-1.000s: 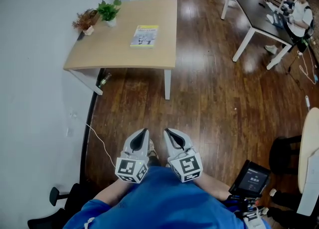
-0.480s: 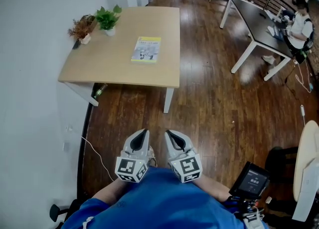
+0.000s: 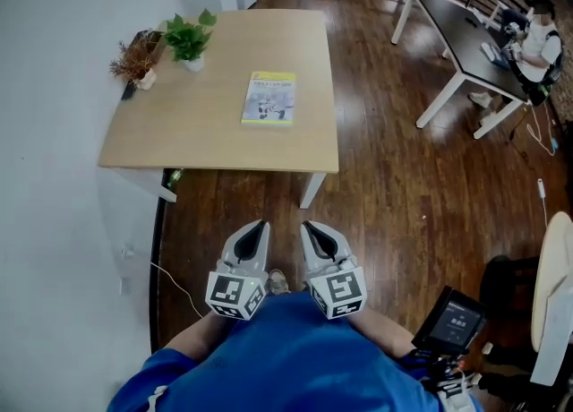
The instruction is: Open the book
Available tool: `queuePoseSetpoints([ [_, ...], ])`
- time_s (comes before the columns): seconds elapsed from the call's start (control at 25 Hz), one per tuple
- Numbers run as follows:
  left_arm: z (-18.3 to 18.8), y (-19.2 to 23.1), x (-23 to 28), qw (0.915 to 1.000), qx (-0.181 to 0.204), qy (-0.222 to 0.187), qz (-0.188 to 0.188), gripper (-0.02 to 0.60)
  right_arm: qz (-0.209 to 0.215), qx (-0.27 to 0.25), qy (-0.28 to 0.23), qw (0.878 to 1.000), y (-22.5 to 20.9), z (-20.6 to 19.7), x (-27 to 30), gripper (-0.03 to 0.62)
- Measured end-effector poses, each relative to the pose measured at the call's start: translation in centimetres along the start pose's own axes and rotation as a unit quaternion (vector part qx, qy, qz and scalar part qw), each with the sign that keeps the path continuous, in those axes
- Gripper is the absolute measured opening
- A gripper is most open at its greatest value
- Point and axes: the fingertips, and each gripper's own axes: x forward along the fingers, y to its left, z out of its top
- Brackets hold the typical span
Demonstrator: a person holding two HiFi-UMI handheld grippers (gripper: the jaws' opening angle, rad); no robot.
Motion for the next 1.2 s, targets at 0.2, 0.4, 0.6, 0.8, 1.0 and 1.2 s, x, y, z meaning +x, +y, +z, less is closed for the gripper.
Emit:
queuePoseSetpoints([
  [0.2,0.4,2.7,1.4,0.9999,-0.013,0.006,0.004,0.006,-0.006,0.0,0.009,1.0,-0.4,0.6,2.5,0.003],
  [0.4,0.5,4.3,3.5,0.9997,-0.017,0.012,0.012,0.006,-0.005,0.005,0.015,1.0,-1.8,0.7,4.9,0.003],
  [0.6,0.6,6.1,7.0,0.9993,-0.013,0.022,0.027,0.006,0.006,0.012,0.019,1.0,-4.3,0.7,8.5,0.003],
  [0.8,1.0,7.6,12.2,0.9985,-0.006,0.038,0.038,0.006,0.011,0.019,0.02,1.0,-8.5,1.5,12.5,0.003],
  [1.0,1.0,8.5,18.5,0.9975,0.002,0.056,0.042,0.006,0.013,0.026,0.029,0.999,-13.7,2.1,15.9,0.003],
  [1.2,0.9,8.5,23.7,0.9963,0.009,0.071,0.047,0.005,0.033,0.029,0.04,0.998,-17.4,2.3,18.0,0.003],
])
